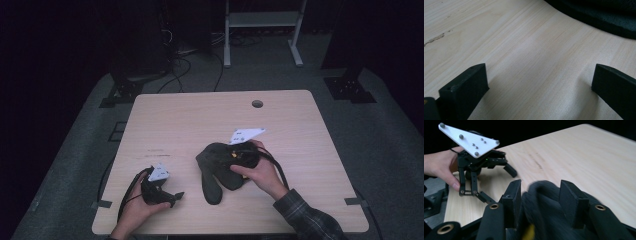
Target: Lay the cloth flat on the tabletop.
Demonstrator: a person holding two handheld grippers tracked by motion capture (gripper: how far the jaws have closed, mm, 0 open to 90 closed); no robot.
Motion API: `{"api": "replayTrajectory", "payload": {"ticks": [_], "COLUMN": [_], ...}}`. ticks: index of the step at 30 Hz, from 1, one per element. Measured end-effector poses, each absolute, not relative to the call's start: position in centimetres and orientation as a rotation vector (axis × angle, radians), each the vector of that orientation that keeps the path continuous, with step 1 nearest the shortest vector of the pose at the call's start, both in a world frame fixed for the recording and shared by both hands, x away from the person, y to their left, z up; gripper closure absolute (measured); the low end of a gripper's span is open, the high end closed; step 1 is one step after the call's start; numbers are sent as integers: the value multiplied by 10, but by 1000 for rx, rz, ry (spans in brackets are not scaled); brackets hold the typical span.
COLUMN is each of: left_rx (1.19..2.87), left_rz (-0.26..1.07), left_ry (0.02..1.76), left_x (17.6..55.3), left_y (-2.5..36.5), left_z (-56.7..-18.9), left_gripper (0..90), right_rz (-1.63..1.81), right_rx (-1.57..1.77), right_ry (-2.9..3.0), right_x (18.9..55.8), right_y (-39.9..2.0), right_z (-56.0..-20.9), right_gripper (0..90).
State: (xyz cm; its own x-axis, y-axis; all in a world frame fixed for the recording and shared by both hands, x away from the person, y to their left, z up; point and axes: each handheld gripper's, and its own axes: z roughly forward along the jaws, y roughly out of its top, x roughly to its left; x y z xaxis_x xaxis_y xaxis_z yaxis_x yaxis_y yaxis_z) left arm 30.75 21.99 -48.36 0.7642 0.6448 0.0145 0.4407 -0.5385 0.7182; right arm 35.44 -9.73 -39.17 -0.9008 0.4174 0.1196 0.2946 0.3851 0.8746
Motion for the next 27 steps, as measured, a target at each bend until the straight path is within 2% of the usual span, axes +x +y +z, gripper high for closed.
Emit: {"api": "replayTrajectory", "payload": {"ticks": [5, 13, 14, 18, 23, 27], "left_rx": [2213, 2215, 2212, 2201, 2143, 2091], "left_rz": [363, 368, 369, 356, 356, 358], "left_ry": [806, 810, 810, 813, 814, 774], "left_x": [307, 308, 307, 305, 303, 296], "left_y": [224, 224, 225, 226, 229, 222], "left_z": [-483, -483, -482, -479, -469, -452], "left_gripper": [66, 68, 78, 213, 292, 306], "right_rz": [1475, 1356, 1345, 1293, 1250, 1212], "right_rx": [759, 916, 938, 991, 1059, 1093], "right_ry": [2442, 2412, 2413, 2419, 2435, 2456], "right_x": [353, 355, 354, 353, 358, 363], "right_y": [-147, -200, -205, -219, -226, -226], "right_z": [-398, -422, -426, -440, -454, -464], "right_gripper": [523, 541, 543, 551, 580, 582]}}
